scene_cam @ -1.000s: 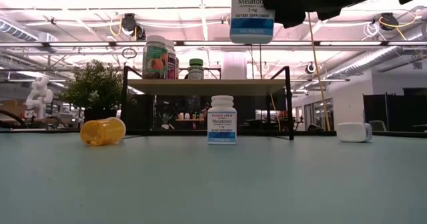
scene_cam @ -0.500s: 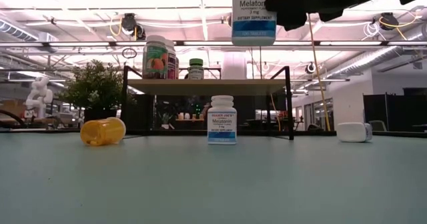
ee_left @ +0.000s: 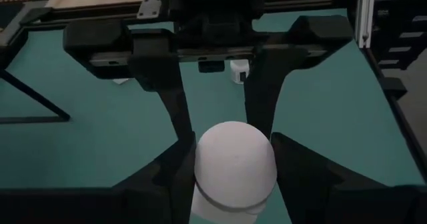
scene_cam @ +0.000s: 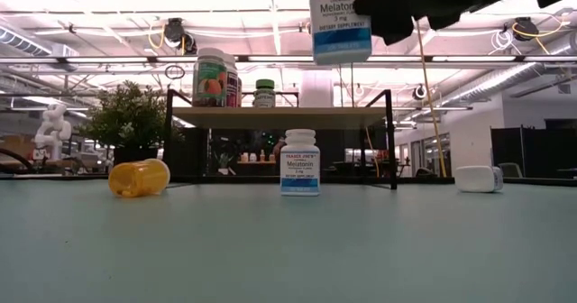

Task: Pick and place medicine bottles onto shelf by color
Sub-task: Put the bottom white and blue pill bottle on the shelf

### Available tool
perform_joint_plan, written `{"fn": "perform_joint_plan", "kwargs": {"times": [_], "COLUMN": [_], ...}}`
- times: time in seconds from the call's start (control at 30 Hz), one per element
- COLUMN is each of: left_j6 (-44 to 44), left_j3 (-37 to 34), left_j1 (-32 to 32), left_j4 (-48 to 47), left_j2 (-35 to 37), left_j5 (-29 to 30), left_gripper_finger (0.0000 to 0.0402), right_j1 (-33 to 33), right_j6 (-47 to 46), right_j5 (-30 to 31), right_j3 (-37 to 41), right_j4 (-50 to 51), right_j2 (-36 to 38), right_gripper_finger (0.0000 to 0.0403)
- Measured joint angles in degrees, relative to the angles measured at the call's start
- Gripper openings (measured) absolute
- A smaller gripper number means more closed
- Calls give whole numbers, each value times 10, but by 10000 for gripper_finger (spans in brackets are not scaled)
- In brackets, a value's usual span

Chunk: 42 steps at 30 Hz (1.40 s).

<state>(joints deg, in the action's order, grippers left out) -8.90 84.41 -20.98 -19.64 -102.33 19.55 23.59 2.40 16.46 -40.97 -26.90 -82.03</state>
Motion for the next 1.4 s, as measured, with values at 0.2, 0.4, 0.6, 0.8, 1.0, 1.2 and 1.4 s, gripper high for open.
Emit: {"fn": "perform_joint_plan", "kwargs": {"times": [0.2,0.4,0.6,0.8,1.0,1.2,1.4], "left_j6": [3,38,139,215,253,269,287], "left_j3": [3,5,5,6,5,5,5], "left_j1": [26,90,201,378,500,526,517], "left_j4": [-31,-87,-117,-116,-109,-101,-107], "left_j2": [51,116,148,155,128,110,93], "left_j5": [-3,7,-23,-136,-212,-242,-245], "left_gripper_finger": [174,177,173,180,175,180,176], "right_j1": [1,3,2,-1,-28,-50,-66], "right_j6": [11,-15,-30,-43,-4,52,117], "right_j5": [44,59,123,215,269,262,224], "right_j3": [-2,-2,6,89,165,175,175], "right_j4": [-8,27,83,72,-41,-61,-101], "right_j2": [28,102,175,218,260,317,373], "right_gripper_finger": [225,291,316,318,318,318,318]}}
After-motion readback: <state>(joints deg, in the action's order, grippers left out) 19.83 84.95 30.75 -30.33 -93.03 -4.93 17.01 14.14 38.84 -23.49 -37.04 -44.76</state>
